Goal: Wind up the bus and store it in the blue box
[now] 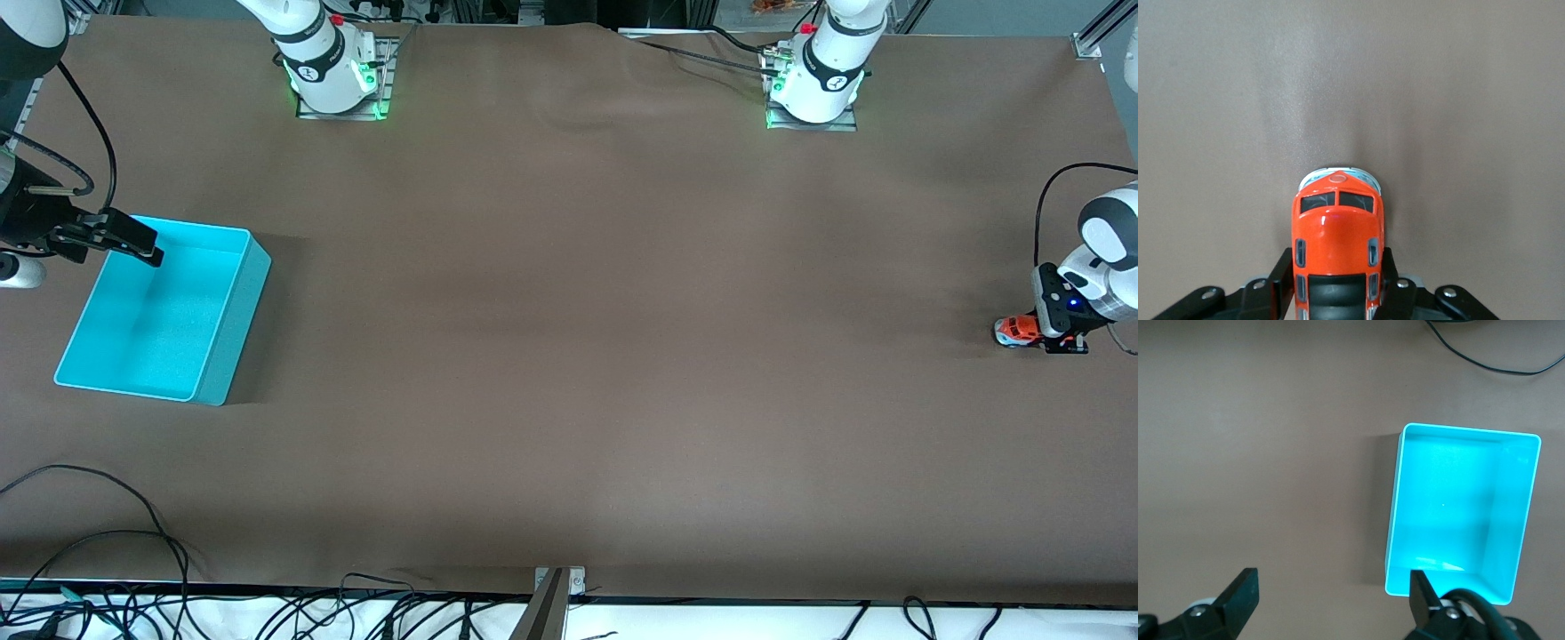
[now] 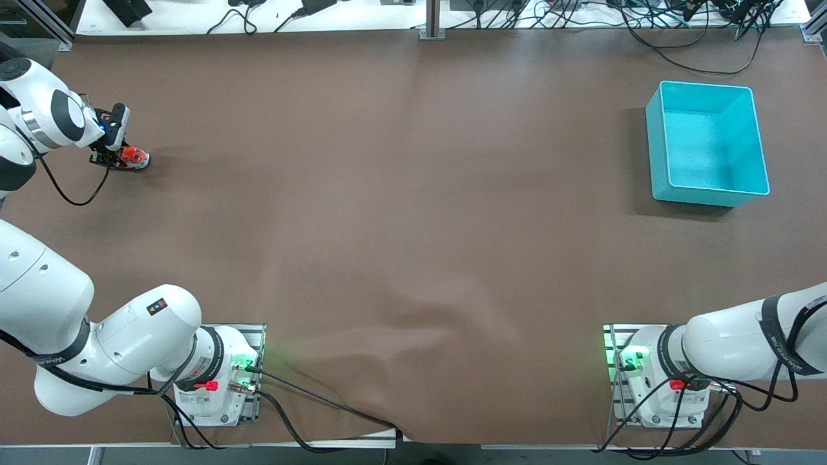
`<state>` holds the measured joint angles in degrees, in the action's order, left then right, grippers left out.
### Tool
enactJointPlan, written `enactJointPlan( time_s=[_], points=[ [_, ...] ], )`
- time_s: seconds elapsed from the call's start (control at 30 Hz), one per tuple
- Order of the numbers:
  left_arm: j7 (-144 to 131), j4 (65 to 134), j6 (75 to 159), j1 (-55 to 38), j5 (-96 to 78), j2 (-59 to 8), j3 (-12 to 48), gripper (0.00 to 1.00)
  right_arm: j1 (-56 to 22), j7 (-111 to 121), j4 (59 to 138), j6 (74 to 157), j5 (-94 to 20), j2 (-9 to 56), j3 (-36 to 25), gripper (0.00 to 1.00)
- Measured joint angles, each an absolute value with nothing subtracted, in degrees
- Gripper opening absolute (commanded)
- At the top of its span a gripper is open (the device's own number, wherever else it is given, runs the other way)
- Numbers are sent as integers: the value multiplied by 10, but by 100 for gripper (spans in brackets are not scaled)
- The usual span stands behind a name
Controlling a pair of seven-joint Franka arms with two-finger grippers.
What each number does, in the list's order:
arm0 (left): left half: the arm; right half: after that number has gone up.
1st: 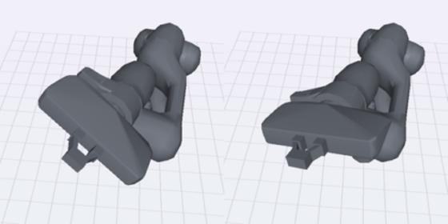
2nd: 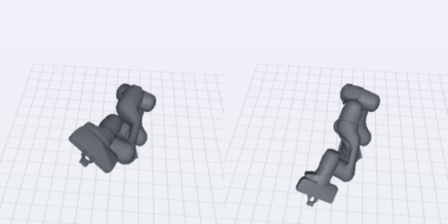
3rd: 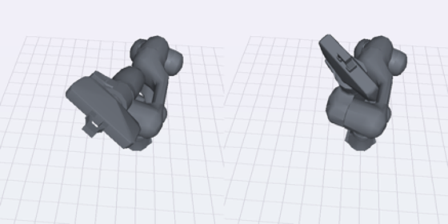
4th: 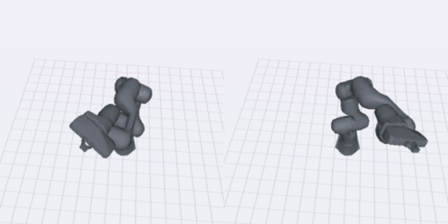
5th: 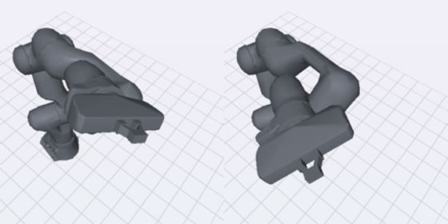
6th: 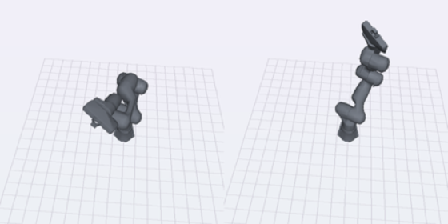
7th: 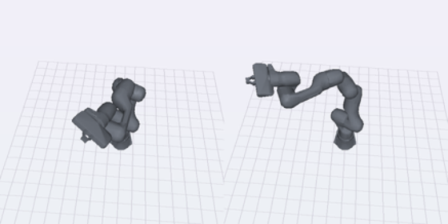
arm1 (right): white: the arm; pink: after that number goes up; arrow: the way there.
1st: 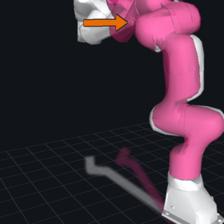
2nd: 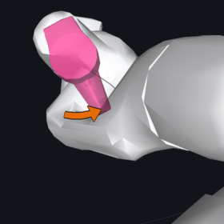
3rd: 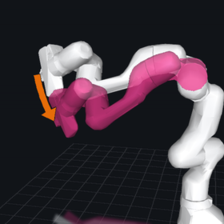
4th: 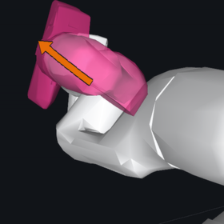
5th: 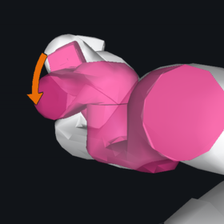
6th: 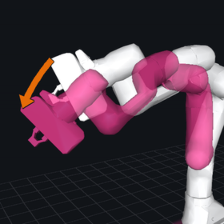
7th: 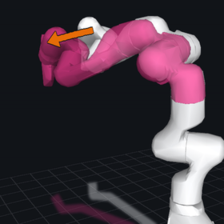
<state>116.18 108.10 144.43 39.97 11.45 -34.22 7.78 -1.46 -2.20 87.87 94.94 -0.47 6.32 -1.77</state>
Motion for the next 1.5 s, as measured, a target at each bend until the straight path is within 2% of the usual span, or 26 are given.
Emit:
enactJointPlan(
  time_s=[0.3, 0.67, 0.87, 1.17, 1.5],
  points=[
    [1127, 1078, 1414, 405, 115, -353, 74, 100, -15, -22, 879, 949, -5, 63, -18, 100],
    [1090, 1026, 1287, 394, 115, -282, 93, 100, -15, -22, 879, 949, -5, 63, -18, 100],
    [1048, 972, 1211, 389, 115, -268, 127, 100, -15, -22, 879, 949, -5, 63, -18, 100],
    [928, 906, 1148, 379, 116, -267, 197, 100, -15, -22, 879, 949, -5, 63, -18, 100],
    [798, 874, 1081, 375, 116, -267, 275, 100, -15, -22, 879, 949, -5, 63, -18, 100]
  ],
)
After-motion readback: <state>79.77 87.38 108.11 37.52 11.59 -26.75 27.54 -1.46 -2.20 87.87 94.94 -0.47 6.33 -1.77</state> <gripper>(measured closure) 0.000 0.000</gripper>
